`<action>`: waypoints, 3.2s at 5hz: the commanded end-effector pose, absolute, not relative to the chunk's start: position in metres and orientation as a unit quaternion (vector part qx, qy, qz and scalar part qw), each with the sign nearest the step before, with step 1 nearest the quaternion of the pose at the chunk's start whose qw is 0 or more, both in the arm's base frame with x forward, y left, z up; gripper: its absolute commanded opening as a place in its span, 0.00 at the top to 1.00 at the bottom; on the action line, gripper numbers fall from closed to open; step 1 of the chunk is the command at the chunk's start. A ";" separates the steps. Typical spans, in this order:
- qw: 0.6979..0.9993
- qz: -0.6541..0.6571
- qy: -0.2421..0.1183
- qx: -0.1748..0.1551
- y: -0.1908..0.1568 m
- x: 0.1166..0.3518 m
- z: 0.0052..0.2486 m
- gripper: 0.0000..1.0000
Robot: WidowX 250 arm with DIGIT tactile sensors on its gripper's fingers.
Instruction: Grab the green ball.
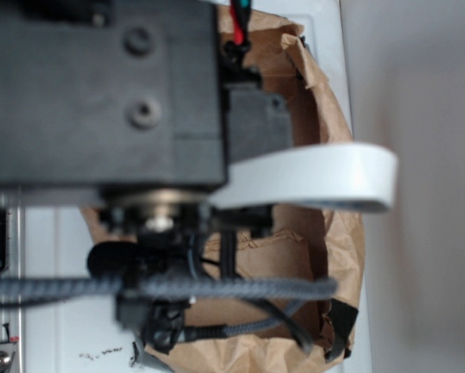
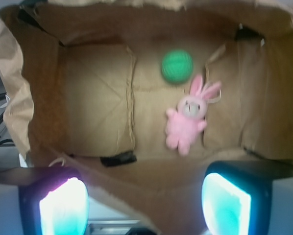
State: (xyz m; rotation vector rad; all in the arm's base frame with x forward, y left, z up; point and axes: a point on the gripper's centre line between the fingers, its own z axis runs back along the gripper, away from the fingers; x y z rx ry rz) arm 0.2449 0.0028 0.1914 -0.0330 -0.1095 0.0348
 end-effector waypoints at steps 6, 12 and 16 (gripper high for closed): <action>0.990 -0.089 -0.101 -0.037 0.019 0.298 0.147 0.00; 0.989 -0.107 -0.105 -0.011 0.029 0.297 0.144 0.00; 0.986 -0.138 -0.092 0.009 0.046 0.295 0.117 0.00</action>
